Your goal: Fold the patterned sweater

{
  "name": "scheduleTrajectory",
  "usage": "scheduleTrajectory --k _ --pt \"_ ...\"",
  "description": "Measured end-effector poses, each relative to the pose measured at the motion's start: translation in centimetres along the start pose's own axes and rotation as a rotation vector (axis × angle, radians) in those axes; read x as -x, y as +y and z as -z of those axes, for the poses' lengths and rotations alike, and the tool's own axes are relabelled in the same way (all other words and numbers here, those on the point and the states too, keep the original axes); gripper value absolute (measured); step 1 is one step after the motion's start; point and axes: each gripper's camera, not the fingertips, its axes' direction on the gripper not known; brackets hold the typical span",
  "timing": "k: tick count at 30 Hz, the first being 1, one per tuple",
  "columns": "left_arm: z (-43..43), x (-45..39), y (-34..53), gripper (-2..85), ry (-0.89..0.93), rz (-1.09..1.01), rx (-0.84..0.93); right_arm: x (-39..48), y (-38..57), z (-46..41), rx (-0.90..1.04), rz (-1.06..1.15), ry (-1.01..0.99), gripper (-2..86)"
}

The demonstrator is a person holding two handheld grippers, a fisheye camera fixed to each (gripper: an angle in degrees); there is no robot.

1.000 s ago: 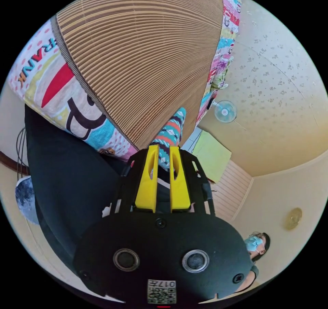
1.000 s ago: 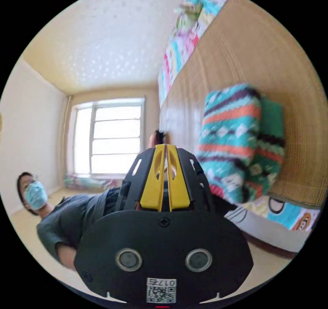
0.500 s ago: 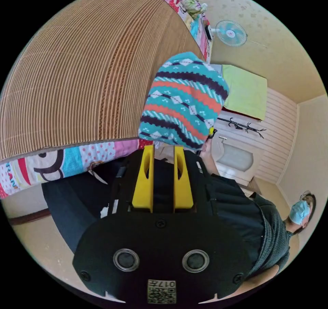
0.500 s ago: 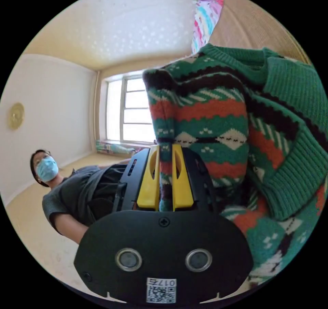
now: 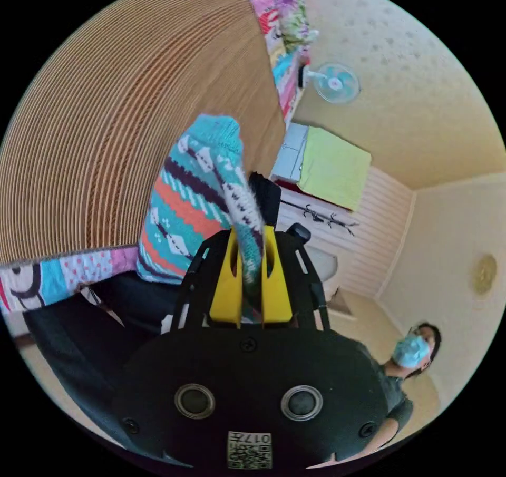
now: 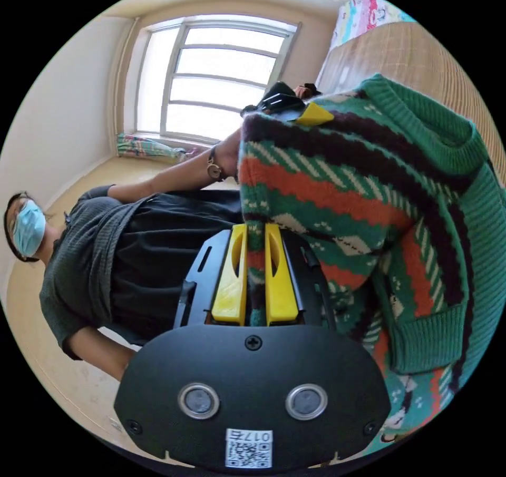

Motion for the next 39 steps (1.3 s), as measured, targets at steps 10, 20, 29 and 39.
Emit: scheduleTrajectory --k 10,20,29,39 --pt "3.8 -20.6 6.7 4.6 0.464 -1.209 0.111 16.9 -5.1 -9.8 -0.117 0.599 -0.095 6.5" --pt "13.2 -28.2 20.0 5.0 0.789 -1.889 -0.020 21.6 2.3 -16.6 -0.460 0.750 0.560 4.3" --pt "15.1 -27.1 20.5 5.1 1.157 -1.899 -0.056 10.9 1.0 -23.9 -0.416 0.507 0.949 18.5" --pt "13.3 -27.1 18.4 4.9 1.355 -1.805 0.022 -0.4 -2.7 -26.4 -0.396 0.372 0.452 4.6"
